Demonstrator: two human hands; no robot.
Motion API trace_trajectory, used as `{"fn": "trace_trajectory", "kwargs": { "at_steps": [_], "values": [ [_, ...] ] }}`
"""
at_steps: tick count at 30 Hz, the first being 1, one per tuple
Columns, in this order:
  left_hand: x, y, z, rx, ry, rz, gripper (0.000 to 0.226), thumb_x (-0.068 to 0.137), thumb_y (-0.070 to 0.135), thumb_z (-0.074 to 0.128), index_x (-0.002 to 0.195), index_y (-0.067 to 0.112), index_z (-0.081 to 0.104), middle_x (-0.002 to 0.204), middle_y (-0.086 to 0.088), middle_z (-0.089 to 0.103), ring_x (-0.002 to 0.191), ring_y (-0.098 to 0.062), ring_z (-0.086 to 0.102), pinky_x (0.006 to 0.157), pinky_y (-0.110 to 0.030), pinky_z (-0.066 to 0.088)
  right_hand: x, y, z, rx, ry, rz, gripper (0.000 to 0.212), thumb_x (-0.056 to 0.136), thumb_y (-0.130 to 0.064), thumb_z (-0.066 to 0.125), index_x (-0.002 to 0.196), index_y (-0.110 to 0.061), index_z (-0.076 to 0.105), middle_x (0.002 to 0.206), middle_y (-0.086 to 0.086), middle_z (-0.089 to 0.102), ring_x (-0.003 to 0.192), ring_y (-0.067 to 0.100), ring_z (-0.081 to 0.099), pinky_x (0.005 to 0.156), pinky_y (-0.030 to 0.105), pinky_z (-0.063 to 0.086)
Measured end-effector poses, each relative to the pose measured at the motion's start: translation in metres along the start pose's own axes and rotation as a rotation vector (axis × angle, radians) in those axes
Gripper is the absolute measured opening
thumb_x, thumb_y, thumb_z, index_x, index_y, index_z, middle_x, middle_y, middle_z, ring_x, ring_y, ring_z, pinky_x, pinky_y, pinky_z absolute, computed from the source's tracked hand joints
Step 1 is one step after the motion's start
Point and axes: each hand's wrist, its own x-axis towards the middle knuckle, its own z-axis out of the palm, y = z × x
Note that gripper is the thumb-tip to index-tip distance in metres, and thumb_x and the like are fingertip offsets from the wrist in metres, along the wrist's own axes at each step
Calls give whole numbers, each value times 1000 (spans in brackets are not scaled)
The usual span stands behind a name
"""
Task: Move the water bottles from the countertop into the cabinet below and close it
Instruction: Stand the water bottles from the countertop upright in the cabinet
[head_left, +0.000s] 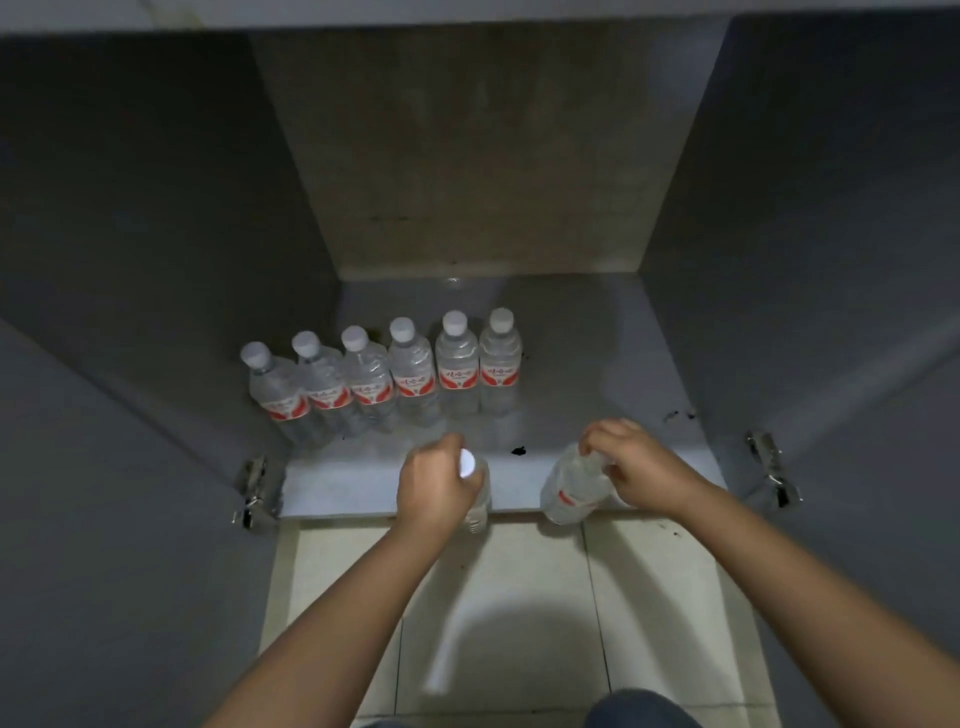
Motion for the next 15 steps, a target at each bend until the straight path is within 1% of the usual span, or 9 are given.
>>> {"fn": "trace_trajectory", "kwargs": {
  "at_steps": [2, 3, 5, 6, 8, 10, 12, 15],
  "values": [
    [5, 2, 5, -41, 30, -12, 28, 89, 25, 59, 109, 6, 59, 107, -16, 68, 101, -31, 61, 75, -30, 46, 7, -3, 0, -8, -6, -3, 34, 77, -5, 50, 109, -2, 59, 115, 18, 57, 109, 34, 50, 92, 39, 43],
    [8, 2, 4, -53, 32, -18, 29, 90, 25, 59, 113, 7, 59, 110, -16, 67, 103, -31, 60, 75, -29, 46, 10, -6, -1, 1, -6, 2, 33, 80, 1, 52, 112, -4, 58, 117, 17, 55, 112, 33, 49, 95, 40, 43],
    [12, 1, 3, -64, 16, -22, 35, 92, 24, 56, 126, 13, 56, 121, -18, 60, 113, -32, 55, 86, -31, 47, 14, -10, 1, 21, 17, 26, 36, 82, 5, 51, 116, -5, 56, 121, 18, 50, 115, 34, 47, 97, 39, 43],
    [13, -2, 2, -78, 4, -22, 38, 93, 23, 55, 130, 16, 54, 127, -18, 55, 119, -32, 52, 93, -31, 46, 14, -11, 2, 21, 31, 45, 36, 84, 3, 51, 118, -6, 55, 122, 18, 48, 116, 33, 45, 98, 38, 42],
    [10, -9, 1, -84, -4, 0, 39, 94, 19, 54, 132, 17, 53, 131, -18, 50, 122, -32, 49, 98, -30, 43, 9, -10, 5, 4, 47, 77, 35, 87, -4, 52, 122, -7, 52, 124, 18, 46, 118, 32, 44, 99, 36, 41],
    [4, -15, 2, -54, -25, 55, 37, 93, 16, 54, 129, 14, 55, 132, -15, 50, 121, -29, 50, 96, -27, 43, 1, -7, 10, -23, 60, 92, 33, 89, -8, 53, 122, -8, 52, 120, 19, 49, 117, 30, 45, 95, 32, 40],
    [-2, -17, 4, -34, -59, 117, 34, 90, 13, 57, 124, 10, 58, 131, -11, 53, 119, -26, 52, 93, -25, 42, -7, -9, 15, -34, 84, 79, 29, 87, -6, 53, 117, -8, 56, 114, 20, 52, 113, 30, 47, 90, 30, 41],
    [-10, -16, 4, 3, -97, 184, 33, 87, 7, 57, 120, 6, 59, 128, -10, 58, 117, -25, 54, 92, -24, 42, -11, -13, 17, -41, 66, 51, 29, 86, -2, 53, 113, -8, 57, 101, 12, 46, 112, 27, 46, 88, 28, 40]
  ]
}}
